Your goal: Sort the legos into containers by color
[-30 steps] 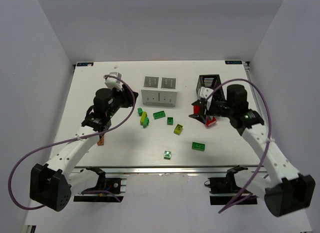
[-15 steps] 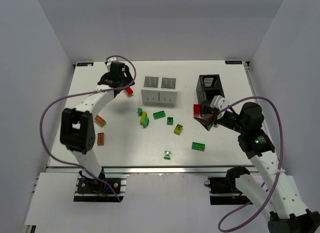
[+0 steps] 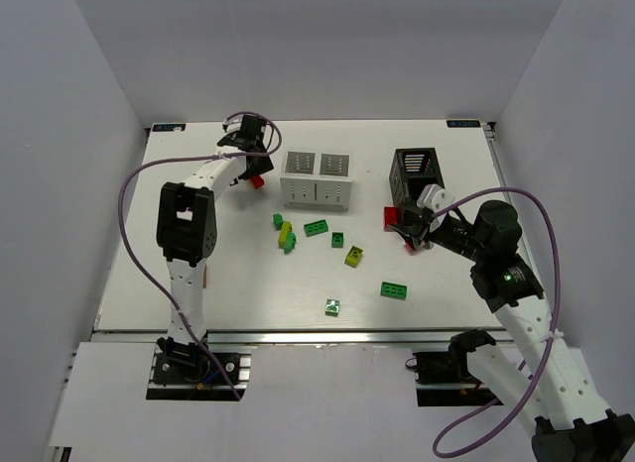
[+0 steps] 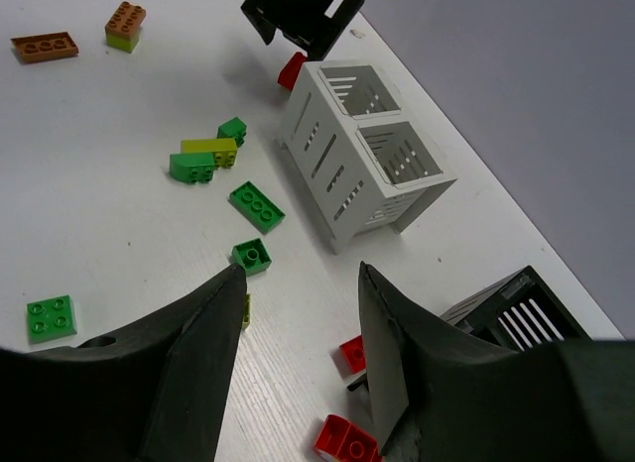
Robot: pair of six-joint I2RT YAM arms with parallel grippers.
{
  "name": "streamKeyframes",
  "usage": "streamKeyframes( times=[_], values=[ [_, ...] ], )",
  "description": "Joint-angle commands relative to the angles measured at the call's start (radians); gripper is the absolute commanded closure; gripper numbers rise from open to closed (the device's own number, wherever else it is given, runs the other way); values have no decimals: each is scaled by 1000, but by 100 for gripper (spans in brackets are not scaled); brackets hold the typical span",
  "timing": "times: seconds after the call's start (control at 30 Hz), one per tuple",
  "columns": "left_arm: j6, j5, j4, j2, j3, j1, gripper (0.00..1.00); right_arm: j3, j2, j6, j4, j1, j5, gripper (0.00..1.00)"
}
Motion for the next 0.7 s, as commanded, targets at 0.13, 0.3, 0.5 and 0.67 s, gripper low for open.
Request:
streamKeyframes(
  times=[0.13, 0.3, 0.5, 0.67],
  values=[
    [2, 65, 29, 6, 36, 5, 12, 1, 4, -12, 39, -2, 0, 45],
    [15, 63, 36, 20, 28, 5, 14, 1, 7, -14, 39, -2, -3, 45],
    [18, 72, 41, 48, 43, 5, 21, 2, 14, -17, 30, -2, -16, 45],
    [21, 72, 50, 48, 28, 5, 26, 2, 11, -18, 28, -2, -20, 45]
  ],
)
